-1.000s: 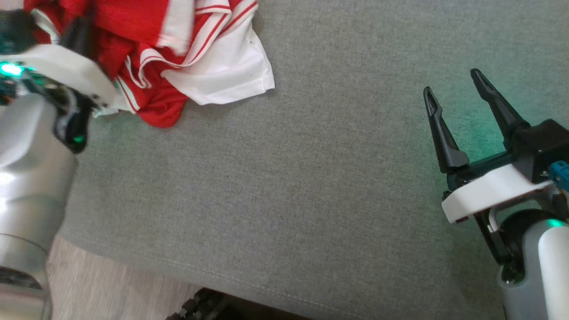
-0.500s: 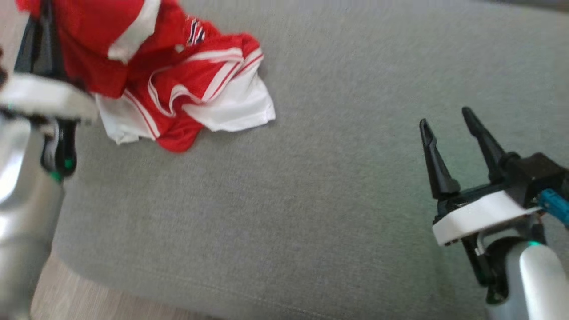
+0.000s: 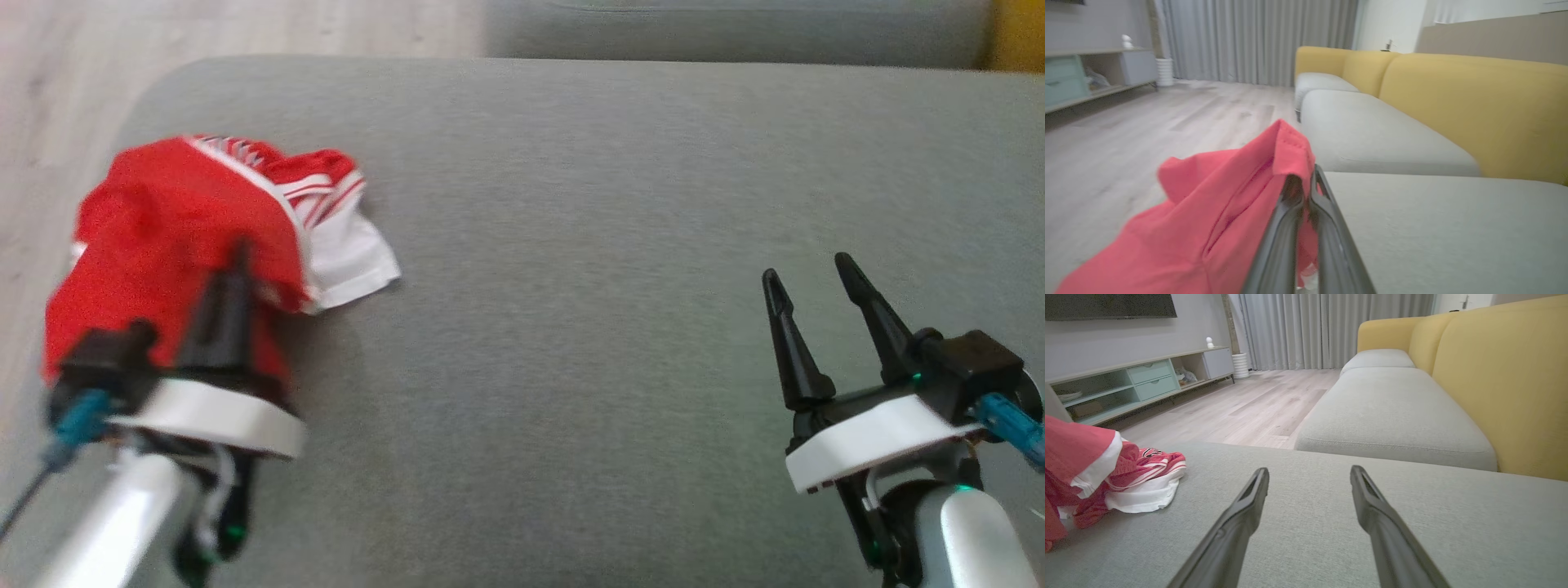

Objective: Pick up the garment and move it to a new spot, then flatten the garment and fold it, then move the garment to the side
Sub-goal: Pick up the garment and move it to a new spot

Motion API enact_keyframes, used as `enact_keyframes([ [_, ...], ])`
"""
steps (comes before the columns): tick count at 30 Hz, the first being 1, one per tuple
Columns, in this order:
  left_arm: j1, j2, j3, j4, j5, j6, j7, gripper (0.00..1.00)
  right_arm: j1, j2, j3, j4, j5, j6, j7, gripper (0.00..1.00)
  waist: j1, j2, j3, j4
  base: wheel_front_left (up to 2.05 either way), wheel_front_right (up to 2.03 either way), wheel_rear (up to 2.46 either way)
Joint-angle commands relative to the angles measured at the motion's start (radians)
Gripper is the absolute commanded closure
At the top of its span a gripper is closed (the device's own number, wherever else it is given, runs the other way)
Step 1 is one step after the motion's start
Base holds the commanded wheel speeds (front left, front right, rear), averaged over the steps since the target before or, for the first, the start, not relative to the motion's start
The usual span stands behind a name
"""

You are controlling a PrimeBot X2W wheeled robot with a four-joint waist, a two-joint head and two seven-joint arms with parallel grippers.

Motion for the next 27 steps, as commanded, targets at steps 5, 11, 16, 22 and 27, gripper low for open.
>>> enact_keyframes([
  [5, -0.112, -0.045, -0.079, -0.074, 0.016, -0.058, 0.06, 1.0, -0.034, -0.001, 0.019, -0.05, 0.021, -0.001, -0.012, 0.0, 0.0002, -0.0001, 0.051, -0.127, 0.0, 0.0, 0.0],
  [11, -0.27, -0.17, -0.226, -0.023, 0.074, -0.154, 0.112, 1.0, -0.056, -0.001, 0.025, -0.047, 0.045, -0.001, -0.035, 0.0, 0.0002, -0.0001, 0.136, -0.24, 0.0, 0.0, 0.0],
  [16, -0.427, -0.284, -0.317, 0.021, 0.132, -0.23, 0.125, 1.0, -0.071, -0.001, 0.02, -0.035, 0.064, -0.001, -0.063, 0.0, 0.0002, -0.0001, 0.214, -0.315, 0.0, 0.0, 0.0],
  [22, -0.517, -0.364, -0.404, 0.064, 0.172, -0.293, 0.141, 1.0, -0.084, -0.001, 0.012, -0.009, 0.091, -0.001, -0.106, 0.0, 0.0002, -0.0001, 0.279, -0.361, 0.0, 0.0, 0.0],
  [27, -0.472, -0.358, -0.472, 0.156, 0.157, -0.326, 0.163, 0.74, -0.098, -0.001, 0.019, 0.025, 0.107, -0.001, -0.139, 0.0, 0.0002, -0.0001, 0.293, -0.371, 0.0, 0.0, 0.0],
])
